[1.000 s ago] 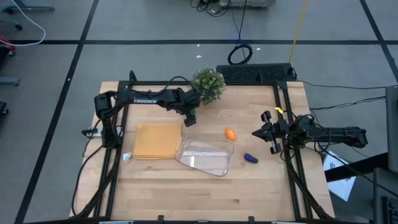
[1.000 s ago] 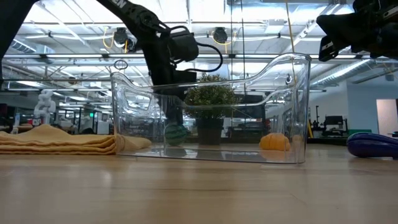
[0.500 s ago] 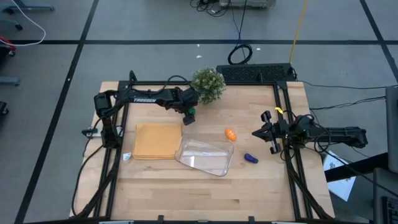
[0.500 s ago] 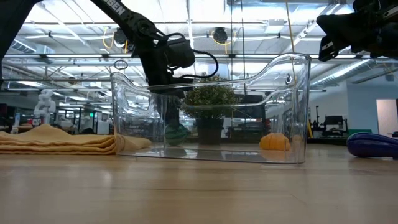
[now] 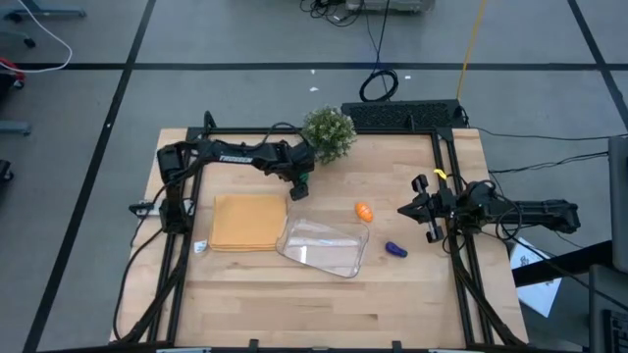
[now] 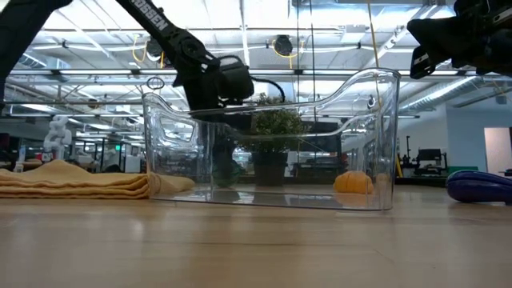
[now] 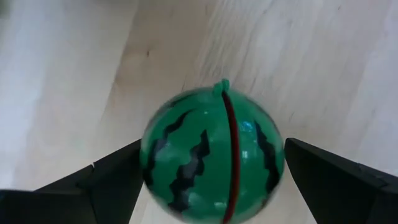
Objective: Pick and placing Produce into tupperware
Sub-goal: Put the watermelon into the transparent bin
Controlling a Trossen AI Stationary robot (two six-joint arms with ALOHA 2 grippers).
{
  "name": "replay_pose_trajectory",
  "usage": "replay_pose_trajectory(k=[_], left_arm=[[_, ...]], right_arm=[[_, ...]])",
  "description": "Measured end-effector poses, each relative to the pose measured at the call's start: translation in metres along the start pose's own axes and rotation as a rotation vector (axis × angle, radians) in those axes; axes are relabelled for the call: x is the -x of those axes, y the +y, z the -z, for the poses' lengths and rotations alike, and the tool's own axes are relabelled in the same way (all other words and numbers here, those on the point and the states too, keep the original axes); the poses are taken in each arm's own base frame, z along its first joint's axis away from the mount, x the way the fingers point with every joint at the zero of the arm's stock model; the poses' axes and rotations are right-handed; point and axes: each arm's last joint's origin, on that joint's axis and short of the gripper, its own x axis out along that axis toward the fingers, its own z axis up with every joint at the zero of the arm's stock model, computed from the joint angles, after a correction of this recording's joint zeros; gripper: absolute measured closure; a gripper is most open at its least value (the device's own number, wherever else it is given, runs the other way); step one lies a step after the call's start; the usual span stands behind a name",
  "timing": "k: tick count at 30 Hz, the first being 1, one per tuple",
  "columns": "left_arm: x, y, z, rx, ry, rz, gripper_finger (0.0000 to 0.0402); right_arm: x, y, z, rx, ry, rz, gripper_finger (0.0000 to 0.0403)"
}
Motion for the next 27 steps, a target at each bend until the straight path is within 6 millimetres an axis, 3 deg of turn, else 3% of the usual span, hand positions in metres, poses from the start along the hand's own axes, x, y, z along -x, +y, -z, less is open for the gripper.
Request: replay_pose_trajectory(k=[14, 23, 27], left_arm=[[-0.0015, 0.0005, -0.0027, -0.013, -0.027, -0.006, 0.0027], [-0.0009, 0.0006, -0.0022, -0.013, -0.021, -0.008, 0.0124], [-0.0008, 0.0006, -0.0022, -0.013, -0.02, -0.01, 0.0129]], right_arm=[[0.0, 0.0, 0.0, 0.0, 0.0, 0.0, 0.0403], [0.0, 0.0, 0.0, 0.0, 0.0, 0.0, 0.0403], [0.0, 0.0, 0.0, 0.0, 0.0, 0.0, 0.0403]])
